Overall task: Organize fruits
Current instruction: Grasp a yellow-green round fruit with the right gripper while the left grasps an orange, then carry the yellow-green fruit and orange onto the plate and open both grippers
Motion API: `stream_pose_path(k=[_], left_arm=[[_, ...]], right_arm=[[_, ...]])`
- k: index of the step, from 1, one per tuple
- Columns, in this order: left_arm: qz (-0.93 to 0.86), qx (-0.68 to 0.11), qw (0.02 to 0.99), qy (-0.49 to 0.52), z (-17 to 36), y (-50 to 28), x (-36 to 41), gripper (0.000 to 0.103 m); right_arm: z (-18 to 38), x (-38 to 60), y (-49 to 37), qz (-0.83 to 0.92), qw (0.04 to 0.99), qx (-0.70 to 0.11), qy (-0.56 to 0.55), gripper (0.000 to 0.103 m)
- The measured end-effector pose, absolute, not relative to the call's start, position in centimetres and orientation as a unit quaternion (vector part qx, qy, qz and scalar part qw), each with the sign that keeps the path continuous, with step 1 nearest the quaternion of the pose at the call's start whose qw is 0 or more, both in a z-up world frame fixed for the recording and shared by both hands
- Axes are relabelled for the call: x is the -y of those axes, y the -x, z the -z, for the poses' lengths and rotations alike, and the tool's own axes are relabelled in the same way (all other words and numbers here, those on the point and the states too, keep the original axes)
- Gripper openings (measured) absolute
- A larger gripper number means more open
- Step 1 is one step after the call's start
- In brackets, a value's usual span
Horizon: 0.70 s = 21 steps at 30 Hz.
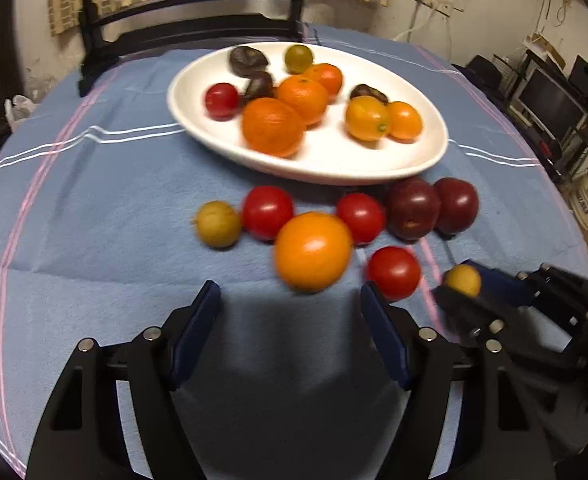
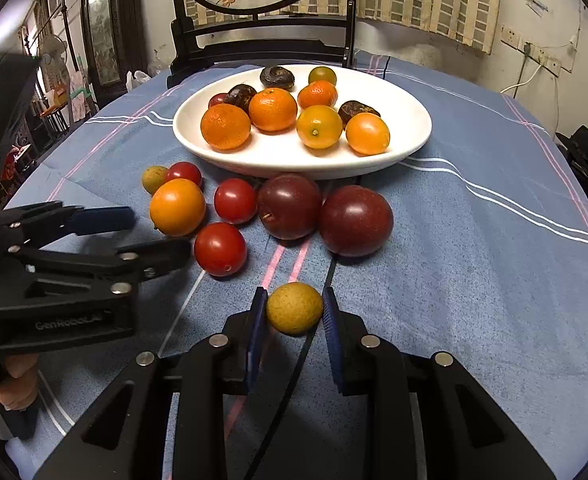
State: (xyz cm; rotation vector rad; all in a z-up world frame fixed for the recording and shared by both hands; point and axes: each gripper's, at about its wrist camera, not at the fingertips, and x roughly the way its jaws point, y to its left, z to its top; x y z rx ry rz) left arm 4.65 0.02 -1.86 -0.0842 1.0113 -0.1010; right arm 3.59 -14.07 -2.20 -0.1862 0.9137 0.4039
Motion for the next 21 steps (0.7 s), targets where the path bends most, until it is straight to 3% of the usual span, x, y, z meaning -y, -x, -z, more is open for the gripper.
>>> stream_pose_path(k=[2,4,7,21], left_arm=[[0.040,-0.484,0.873,0.044,1.7,-5.4,0.2,0.068],[0.029,-0.486,0.873,0.038,1.7,-6.6,0.4,0.052],[0.031,-0.483,0.873,0.057,1.6,-7.1,0.2,0.037],[0.043,-0.453,0.889,0.053,-1.9,-3.2,-0.8,0.037]], right_arm=[[2.2,14.1,-3.6,-0.194,0.873,-0.438,0.091,0.028],[2.2,14.1,-3.6,-0.196,0.873,-0.437,0.091,0.029],[2.2,14.2,-3.7,-0.200,0.872,-0.437,0.091,0.029],[-0.8,15.3,-3.1,-0.215,0.892,-0.396,0.035,0.028]])
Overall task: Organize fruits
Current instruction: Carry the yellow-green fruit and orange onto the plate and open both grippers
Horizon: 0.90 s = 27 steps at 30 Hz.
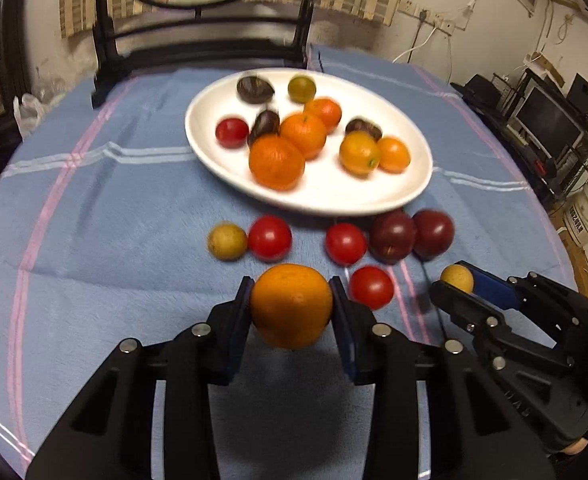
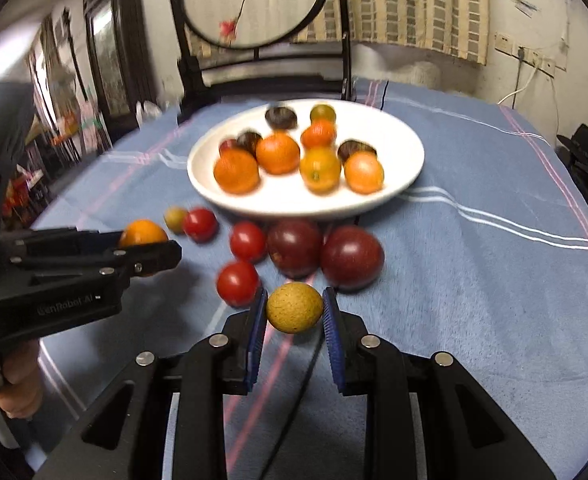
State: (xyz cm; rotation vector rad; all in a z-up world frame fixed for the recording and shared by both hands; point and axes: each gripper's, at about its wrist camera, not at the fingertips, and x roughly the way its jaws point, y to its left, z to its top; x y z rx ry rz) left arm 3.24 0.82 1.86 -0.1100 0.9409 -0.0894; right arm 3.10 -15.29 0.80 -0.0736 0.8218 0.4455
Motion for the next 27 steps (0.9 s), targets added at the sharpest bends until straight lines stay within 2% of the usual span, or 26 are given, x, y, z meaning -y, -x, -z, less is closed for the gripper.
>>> stream_pose_path(k=[10,15,25,27], left_arm=[[0.017,-0.412,0.910,0.043,-6.9,-9.0,-2.4,0.037],[-0.001,-0.424,0.902,0.077,-6.4,-13.9,-3.8,0.037],[-0.022,-0.451,0.890,0.068,-3.4,-19.4,-4.3,0.037],[-0.025,-0.454,0.887,0.072,-3.1,-19.8,-4.5,0.042]], right_arm=[[-5.6,14.8,-7.4,-0.214,0.910,-0.355,0.020,0.028],[-5.1,12.8,-11.0,-0.212,0.908,-0.361,0.025,0.028],[-2.0,9.1,-14.3,-0.232,0.888,-0.397,0.032,0.028],[-1.7,8.9,-14.7,-0.233,0.887,-0.399,0.022,0.036]])
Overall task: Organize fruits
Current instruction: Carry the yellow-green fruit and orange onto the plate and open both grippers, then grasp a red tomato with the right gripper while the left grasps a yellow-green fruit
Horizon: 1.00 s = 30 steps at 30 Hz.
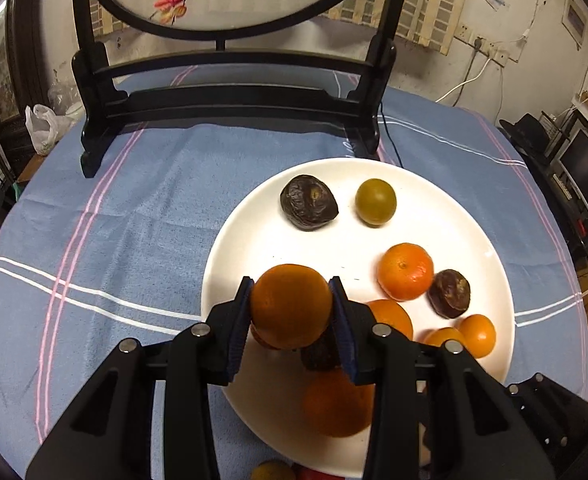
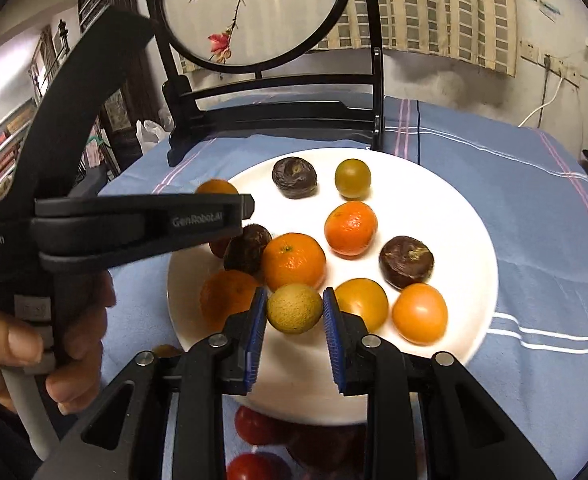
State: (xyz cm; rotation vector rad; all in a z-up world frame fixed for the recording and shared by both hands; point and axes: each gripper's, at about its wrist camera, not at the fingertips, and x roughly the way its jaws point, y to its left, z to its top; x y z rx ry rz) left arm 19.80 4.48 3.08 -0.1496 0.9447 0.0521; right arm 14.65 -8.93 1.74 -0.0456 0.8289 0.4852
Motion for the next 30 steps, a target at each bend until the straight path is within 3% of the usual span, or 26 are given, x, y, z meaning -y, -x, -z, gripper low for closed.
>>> stream_pose_path(k=[1,2,4,17,30], left_arm=[[-0.028,-0.453,0.888,0.076,-3.1,-19.7,-4.6,0.060],[-0.029,-0.451,0.889,0.079,-3.3,-19.5,-4.7,0.074],[-0.026,-0.438,0.895,0.080,-4.0,-18.3,-4.7,0.080],[-0.026,-0.428,0.901,0.070,-4.4,-8.1,-5.2,0.095],[-0.052,-0.436,0.888,0.139,0.2,-5.4,-8.7,0.096]], right_arm=[[-1.7,9.1,-14.8,-0.229,0.886,-0.402,0.016,0.045],[-1.8,9.3,-14.7,-0.227,0.887,-0.401,0.009,0.045],[-2.0,9.6,-14.3,-0.230,0.887,-0.402,0.004,0.045],[-2.5,12.9,-7.2,-0.221,0.891,-0.395,0.047,0.057],[0.8,11.9,-3.5,-0.223,0.862,-0.449,0.069,0.057]])
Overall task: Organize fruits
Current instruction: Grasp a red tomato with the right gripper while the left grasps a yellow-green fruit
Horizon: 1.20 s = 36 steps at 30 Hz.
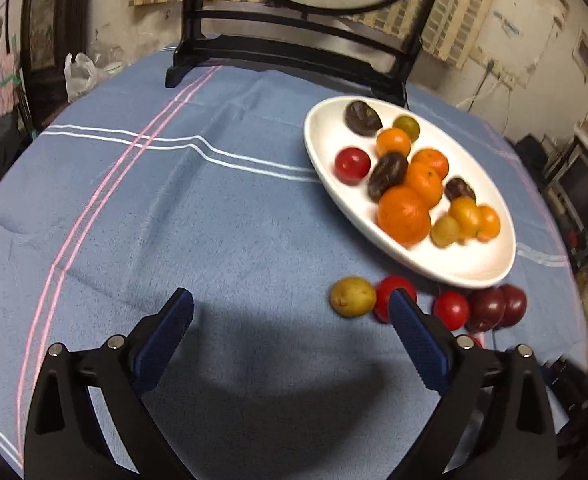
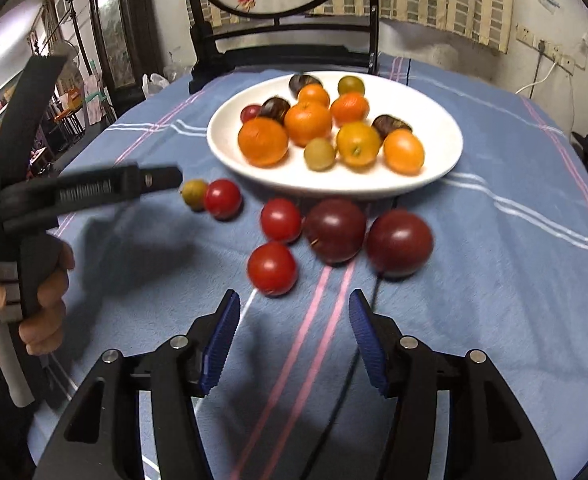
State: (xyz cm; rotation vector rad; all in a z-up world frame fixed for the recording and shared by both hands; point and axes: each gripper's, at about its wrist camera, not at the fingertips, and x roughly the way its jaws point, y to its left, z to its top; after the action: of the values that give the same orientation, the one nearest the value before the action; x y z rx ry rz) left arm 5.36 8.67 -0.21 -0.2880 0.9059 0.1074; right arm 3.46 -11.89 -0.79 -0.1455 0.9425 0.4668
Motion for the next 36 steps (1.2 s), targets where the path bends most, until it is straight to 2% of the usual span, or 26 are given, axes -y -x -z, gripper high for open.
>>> stream_pose_path(k=[12,15,17,21,30,36], left_arm=[[-0.052,-0.453,0.880,0.137,0.7,-5.7,-8.8,0.096],[-0.051,-0.453,0.880,0.134,0.7,-5.7,-8.7,0.096],[-0.049,-0.454,0.879,0.134,0.7,-5.7,-8.7,0.096],[-0.045,-0.457,0.879,0.130,0.9,-5.7,-8.5,0.096],[-0.025,-0.467,0.878,0.100,1.4,-5.6,-6.5,0.096],[-0.017,-0.467,0.882,0.058,1.3,-5.6,-5.6,0.096]], right_arm=[[2.2,8.6,-4.7,-0.194,0.863,-0.452,0.113,0.057],[2.1,8.3,-5.0,-0.190,0.866,-0.449,0.112,0.046],[2.1,8.1,-4.9,-0.194,0.867,-0.447,0.108,0.029],[1.9,8.7,-4.5,-0.191,0.869,-0.445,0.100,0.029],[1.7,14.4,-4.5,-0.186,0.869,-0.458,0.004,0.029],[1.4,14.2,-4.3,-0.197,0.870,-0.453,0.011,0.029]])
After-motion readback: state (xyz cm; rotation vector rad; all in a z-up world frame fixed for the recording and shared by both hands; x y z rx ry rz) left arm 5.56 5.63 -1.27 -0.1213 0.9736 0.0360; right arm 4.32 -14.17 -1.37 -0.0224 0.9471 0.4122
